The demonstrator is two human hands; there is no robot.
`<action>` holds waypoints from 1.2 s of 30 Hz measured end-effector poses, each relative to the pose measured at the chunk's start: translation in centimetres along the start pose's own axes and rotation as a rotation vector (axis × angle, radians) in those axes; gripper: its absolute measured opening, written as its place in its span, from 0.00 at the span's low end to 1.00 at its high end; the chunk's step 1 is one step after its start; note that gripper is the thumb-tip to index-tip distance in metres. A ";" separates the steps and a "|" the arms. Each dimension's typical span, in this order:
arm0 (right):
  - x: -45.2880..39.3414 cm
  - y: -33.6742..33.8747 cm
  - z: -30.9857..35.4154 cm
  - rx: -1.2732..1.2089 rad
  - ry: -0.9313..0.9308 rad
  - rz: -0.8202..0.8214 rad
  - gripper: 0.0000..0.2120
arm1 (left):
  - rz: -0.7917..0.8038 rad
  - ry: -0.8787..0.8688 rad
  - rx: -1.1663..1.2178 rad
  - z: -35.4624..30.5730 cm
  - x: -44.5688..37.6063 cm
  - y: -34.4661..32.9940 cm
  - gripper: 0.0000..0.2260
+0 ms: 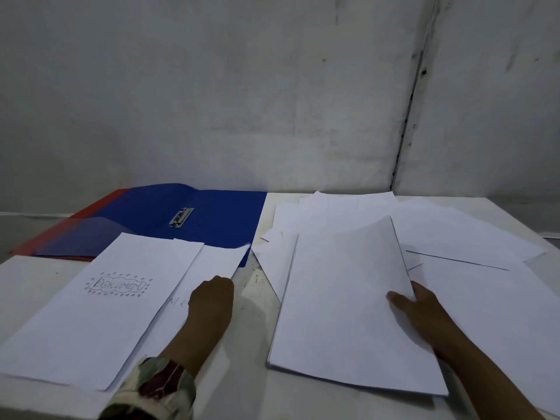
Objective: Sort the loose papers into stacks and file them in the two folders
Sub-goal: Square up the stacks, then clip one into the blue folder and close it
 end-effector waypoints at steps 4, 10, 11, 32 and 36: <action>0.0 0.1 0.0 0.004 -0.008 0.001 0.12 | -0.018 0.183 0.141 1.5 -1.3 1.5 0.11; 0.0 0.3 0.2 0.031 0.003 0.002 0.14 | 0.004 0.323 0.402 3.1 -3.1 4.2 0.13; 0.0 0.2 0.2 0.035 0.005 0.004 0.14 | 0.009 0.344 0.456 3.3 -3.2 4.6 0.14; 0.5 -0.2 0.8 0.102 -0.031 0.089 0.11 | 0.182 0.003 1.190 -12.5 -1.2 4.7 0.11; 0.6 0.0 0.9 0.131 -0.084 0.145 0.11 | 0.292 -0.007 1.372 -15.9 -0.8 4.4 0.09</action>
Point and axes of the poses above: each hand's wrist, its own x-axis away from the middle knuckle, its own y-axis out of the back of the hand, z = x × y, the point moved 5 cm from there along -x, towards the middle knuckle, and after that the axes turned 8 degrees about -x, right-handed, at the moved point
